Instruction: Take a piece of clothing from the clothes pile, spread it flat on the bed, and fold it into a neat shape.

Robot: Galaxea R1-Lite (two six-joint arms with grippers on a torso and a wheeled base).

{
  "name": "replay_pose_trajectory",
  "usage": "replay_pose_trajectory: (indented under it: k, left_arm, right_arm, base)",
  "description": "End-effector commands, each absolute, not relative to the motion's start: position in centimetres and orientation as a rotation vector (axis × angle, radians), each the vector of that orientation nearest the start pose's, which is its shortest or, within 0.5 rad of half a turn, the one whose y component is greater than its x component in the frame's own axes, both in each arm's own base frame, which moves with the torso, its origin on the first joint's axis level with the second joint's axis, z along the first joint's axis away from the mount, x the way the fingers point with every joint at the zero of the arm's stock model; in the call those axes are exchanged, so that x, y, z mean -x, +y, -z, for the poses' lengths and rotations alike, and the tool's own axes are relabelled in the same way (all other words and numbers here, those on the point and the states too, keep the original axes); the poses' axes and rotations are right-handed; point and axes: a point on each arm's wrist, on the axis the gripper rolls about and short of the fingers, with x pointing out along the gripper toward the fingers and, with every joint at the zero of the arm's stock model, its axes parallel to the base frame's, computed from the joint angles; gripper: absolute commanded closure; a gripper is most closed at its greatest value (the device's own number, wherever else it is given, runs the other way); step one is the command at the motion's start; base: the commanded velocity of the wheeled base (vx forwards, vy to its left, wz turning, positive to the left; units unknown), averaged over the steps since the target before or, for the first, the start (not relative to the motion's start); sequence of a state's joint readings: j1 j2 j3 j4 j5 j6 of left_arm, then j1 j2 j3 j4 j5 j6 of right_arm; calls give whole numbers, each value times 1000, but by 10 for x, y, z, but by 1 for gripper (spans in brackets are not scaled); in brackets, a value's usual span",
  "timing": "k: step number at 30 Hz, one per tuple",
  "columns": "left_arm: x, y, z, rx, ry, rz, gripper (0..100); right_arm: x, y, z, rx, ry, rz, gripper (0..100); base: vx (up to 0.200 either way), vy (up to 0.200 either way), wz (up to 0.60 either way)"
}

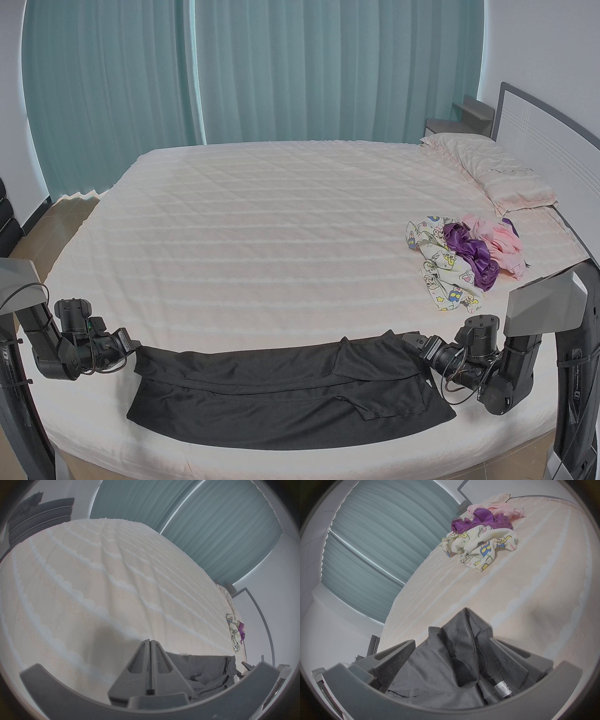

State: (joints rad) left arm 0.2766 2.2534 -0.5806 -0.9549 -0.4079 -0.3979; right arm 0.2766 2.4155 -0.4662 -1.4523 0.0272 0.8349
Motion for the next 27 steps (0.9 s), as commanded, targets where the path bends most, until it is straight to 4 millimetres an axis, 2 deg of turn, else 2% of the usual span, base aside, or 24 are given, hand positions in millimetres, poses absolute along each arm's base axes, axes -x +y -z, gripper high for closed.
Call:
replay_pose_trajectory:
  k: [1, 8, 9, 14, 27]
  left_arm:
    - [-309, 79, 21, 631, 721, -17, 100]
    - [-309, 80, 21, 631, 720, -19, 100]
    - [-309, 80, 21, 631, 720, -19, 100]
    - [-309, 80, 21, 631, 719, -19, 100]
    - [-311, 81, 22, 633, 716, -22, 100]
  right_arm:
    - [-306, 91, 48, -736, 611, -77, 0]
    - [-310, 94, 52, -744, 635, -129, 0]
    - [-313, 95, 55, -747, 638, -142, 100]
    - [-316, 95, 59, -740, 639, -141, 100]
    - [-318, 86, 52, -755, 578, -137, 100]
  base:
    - [0, 0, 0]
    - [0, 0, 0]
    - [0, 0, 0]
    - [0, 0, 0]
    - [0, 0, 0]
